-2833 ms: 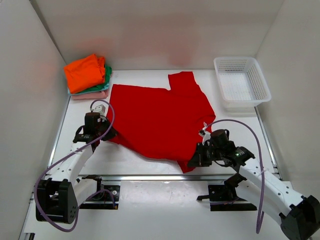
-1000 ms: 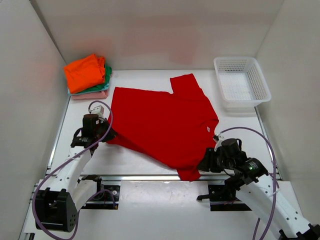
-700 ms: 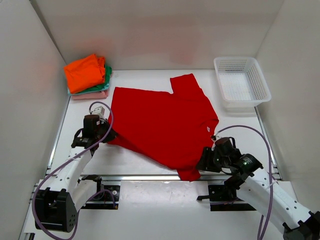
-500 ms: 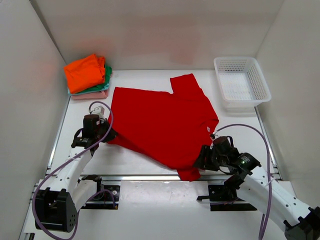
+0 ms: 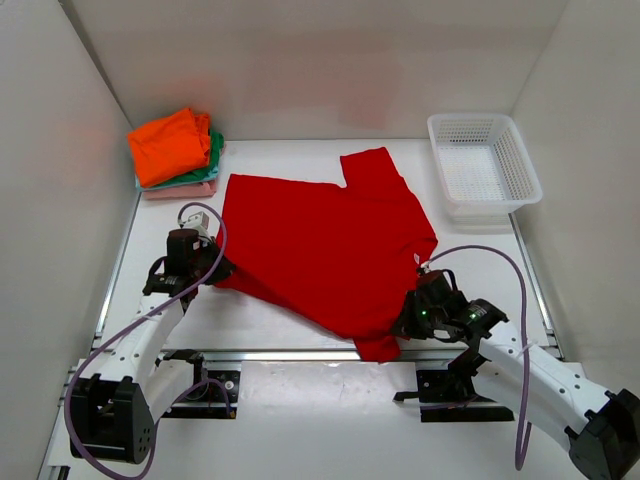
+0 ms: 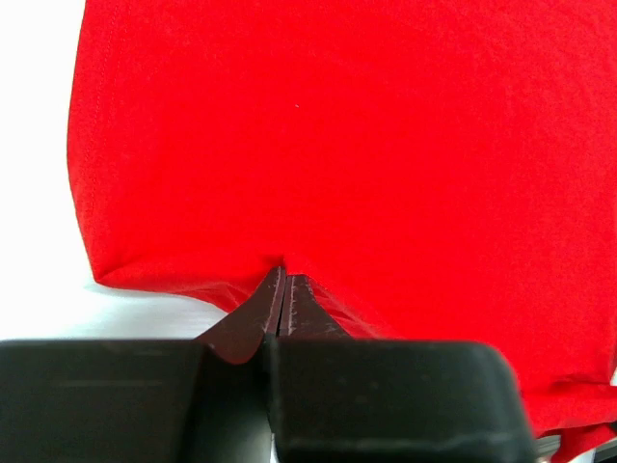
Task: Fold and stack the t-shirts
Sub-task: Grap the side of the flattened tshirt closest away from the robot with both arms
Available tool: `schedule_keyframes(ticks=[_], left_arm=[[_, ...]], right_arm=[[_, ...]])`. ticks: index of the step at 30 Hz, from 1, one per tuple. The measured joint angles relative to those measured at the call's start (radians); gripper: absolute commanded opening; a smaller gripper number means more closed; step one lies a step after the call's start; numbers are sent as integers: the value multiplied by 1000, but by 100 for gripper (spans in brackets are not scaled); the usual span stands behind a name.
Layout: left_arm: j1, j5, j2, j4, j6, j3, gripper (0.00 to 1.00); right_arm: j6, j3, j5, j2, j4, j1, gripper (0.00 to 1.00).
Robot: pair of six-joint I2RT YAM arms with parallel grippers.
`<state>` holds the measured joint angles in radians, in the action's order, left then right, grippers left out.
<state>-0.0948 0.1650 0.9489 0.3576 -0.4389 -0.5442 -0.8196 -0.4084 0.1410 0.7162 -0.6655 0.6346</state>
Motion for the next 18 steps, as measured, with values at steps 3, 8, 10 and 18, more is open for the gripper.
schedule_keyframes(ticks=[3, 8, 10, 18], left_arm=[[0, 0, 2, 1, 1, 0, 0], [0, -28, 3, 33, 13, -3, 0], [6, -50, 4, 52, 18, -8, 0], [28, -124, 3, 94, 42, -27, 0]], right_arm=[[9, -1, 33, -18, -13, -15, 0], [51, -46, 141, -14, -49, -60, 0], [69, -78, 188, -2, -49, -98, 0], [151, -153, 333, 17, -45, -356, 0]])
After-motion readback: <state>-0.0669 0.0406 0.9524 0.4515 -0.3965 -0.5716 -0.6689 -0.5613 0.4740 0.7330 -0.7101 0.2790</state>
